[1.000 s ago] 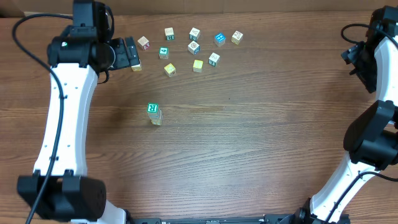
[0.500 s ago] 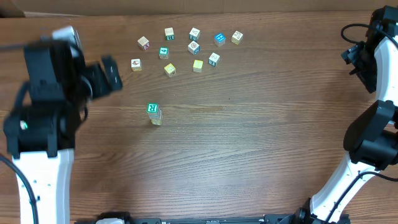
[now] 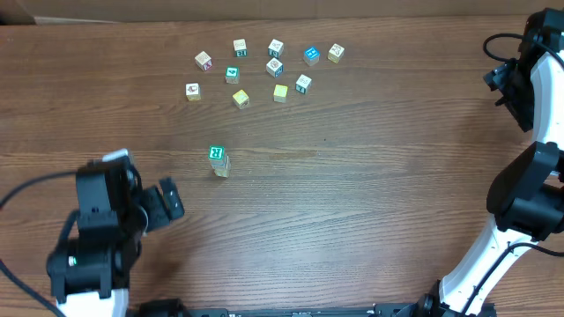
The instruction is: Form a tower
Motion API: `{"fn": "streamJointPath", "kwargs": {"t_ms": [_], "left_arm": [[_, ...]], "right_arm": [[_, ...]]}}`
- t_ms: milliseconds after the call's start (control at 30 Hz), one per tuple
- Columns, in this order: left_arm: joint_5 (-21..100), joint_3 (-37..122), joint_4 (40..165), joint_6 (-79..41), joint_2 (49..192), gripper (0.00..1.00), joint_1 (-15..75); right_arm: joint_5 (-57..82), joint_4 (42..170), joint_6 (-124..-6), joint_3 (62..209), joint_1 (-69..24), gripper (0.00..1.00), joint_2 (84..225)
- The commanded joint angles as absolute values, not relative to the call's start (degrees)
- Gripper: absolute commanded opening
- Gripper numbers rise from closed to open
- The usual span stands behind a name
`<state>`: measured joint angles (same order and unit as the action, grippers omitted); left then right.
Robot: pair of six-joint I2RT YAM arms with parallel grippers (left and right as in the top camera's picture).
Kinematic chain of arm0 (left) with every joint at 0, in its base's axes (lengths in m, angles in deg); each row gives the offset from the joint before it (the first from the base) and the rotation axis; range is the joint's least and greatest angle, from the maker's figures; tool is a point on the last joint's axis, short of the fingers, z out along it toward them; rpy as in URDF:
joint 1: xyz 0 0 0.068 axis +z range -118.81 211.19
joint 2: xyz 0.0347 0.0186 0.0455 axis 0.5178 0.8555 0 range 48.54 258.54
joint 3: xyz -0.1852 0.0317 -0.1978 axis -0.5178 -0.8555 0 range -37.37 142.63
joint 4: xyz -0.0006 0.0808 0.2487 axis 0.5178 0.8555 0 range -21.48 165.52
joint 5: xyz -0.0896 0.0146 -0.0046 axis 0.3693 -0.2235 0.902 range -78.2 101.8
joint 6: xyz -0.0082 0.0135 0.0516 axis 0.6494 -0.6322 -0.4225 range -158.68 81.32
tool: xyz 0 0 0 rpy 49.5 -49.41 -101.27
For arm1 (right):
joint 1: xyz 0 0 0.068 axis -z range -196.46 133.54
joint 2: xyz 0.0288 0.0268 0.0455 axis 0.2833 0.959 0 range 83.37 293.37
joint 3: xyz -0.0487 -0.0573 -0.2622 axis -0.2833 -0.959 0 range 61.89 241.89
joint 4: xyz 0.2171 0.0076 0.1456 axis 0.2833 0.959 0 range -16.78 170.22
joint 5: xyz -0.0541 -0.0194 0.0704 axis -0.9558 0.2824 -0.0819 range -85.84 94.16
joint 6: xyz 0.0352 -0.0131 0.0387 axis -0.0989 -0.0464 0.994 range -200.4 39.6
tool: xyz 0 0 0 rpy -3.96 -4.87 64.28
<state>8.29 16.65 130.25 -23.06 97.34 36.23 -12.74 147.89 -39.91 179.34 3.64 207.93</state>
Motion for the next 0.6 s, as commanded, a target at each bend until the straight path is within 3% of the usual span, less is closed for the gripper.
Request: {"fn": "streamJointPath", "kwargs": {"t_ms": [0,567], "left_arm": [[8.01,11.49,130.08,-22.12,92.50,1.00,37.34],[8.01,6.95,130.03,-22.12,91.67,0.99,37.34]], "right_arm": [[-13.33,147.80,-39.98,180.76,3.55,1.00,205.11],[-13.33,147.80,-39.98,180.78,3.55,1.00,205.11]]}}
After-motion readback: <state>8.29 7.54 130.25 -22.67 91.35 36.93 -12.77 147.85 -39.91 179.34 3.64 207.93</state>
